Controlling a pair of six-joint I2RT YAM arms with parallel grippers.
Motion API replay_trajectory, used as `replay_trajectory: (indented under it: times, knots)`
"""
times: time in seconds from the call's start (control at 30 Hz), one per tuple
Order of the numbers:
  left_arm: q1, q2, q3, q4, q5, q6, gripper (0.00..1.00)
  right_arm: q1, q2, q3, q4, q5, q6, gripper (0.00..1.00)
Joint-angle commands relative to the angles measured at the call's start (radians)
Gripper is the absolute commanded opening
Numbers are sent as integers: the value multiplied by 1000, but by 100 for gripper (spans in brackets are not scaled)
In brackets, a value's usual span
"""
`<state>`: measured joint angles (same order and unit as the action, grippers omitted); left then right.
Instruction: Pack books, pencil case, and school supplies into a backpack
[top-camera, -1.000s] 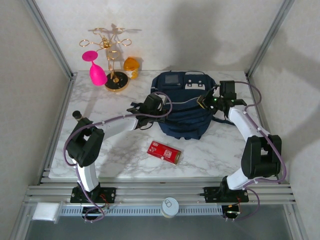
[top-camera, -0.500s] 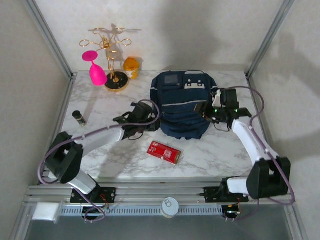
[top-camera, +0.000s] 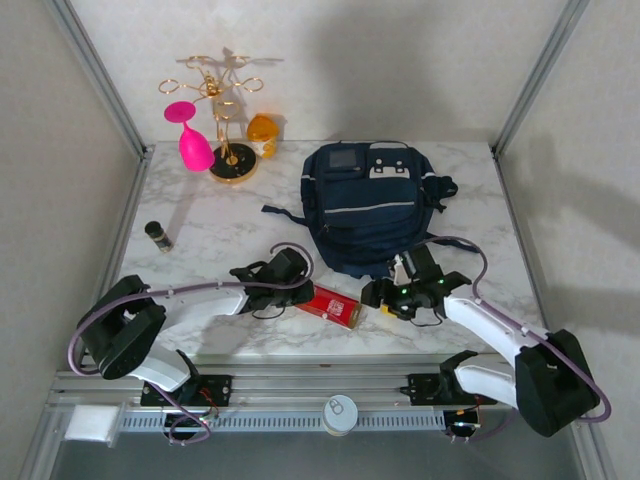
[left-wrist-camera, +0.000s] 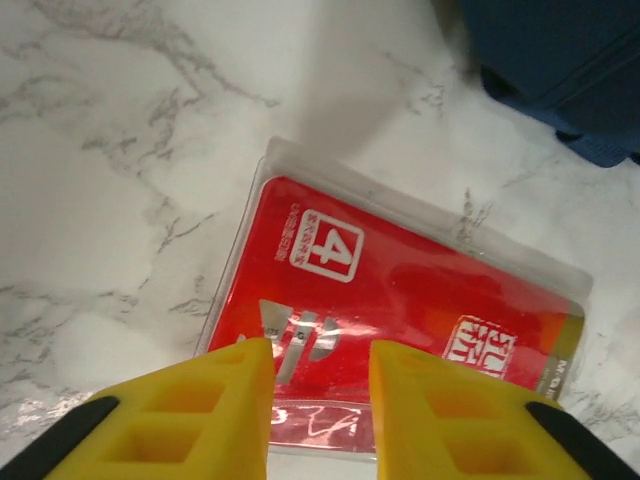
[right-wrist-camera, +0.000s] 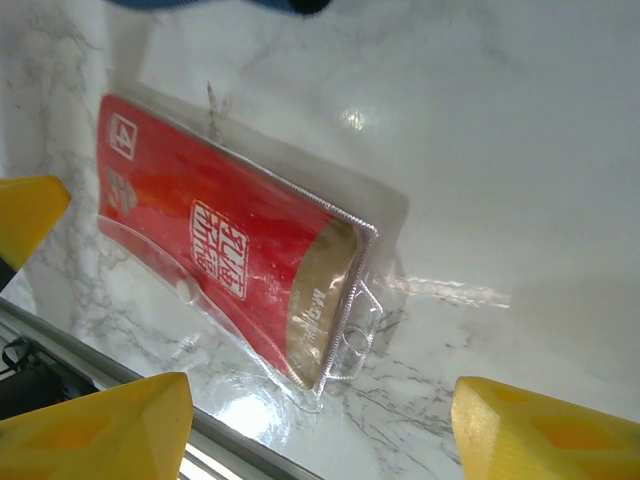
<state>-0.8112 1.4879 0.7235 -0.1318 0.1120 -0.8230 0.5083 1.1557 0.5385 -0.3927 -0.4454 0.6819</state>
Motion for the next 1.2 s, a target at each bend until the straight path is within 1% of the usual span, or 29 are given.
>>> replay_trajectory:
  times: [0.0,0.03,0.17,0.23,0.33,0.43,0.5,0.6,0.67,0.83,0.97,1.1,1.17]
  knots:
    - [36,27,-37,78,21,-26,22,44,44,-17,122,-5,49,71]
    - [44,42,-34,79,27,-21,19,47,59,-18,134,3,55,72]
    - [57,55,-50,87,-7,-26,11,55,109,-35,227,-16,85,74]
    - [68,59,-76,97,-9,-34,8,60,145,-24,224,1,91,74]
    - [72,66,-119,146,17,-44,5,84,166,-11,237,24,107,75]
    - [75,80,-141,148,9,-51,0,106,197,-9,241,36,131,76]
    - [75,82,-155,152,4,-59,0,117,203,-8,279,6,154,76]
    - [75,88,-163,164,11,-65,0,127,164,-5,353,-39,193,75]
    - [76,90,-168,164,6,-67,0,126,143,-3,380,-63,194,72]
    - [76,97,-168,172,21,-70,0,123,148,-8,354,-66,157,66]
    - [76,98,-168,181,28,-80,0,118,132,-23,375,-93,136,54]
    - [75,99,-161,185,32,-86,0,110,111,-50,404,-100,143,39]
    - [75,100,-156,187,35,-89,0,101,110,-56,409,-102,139,34]
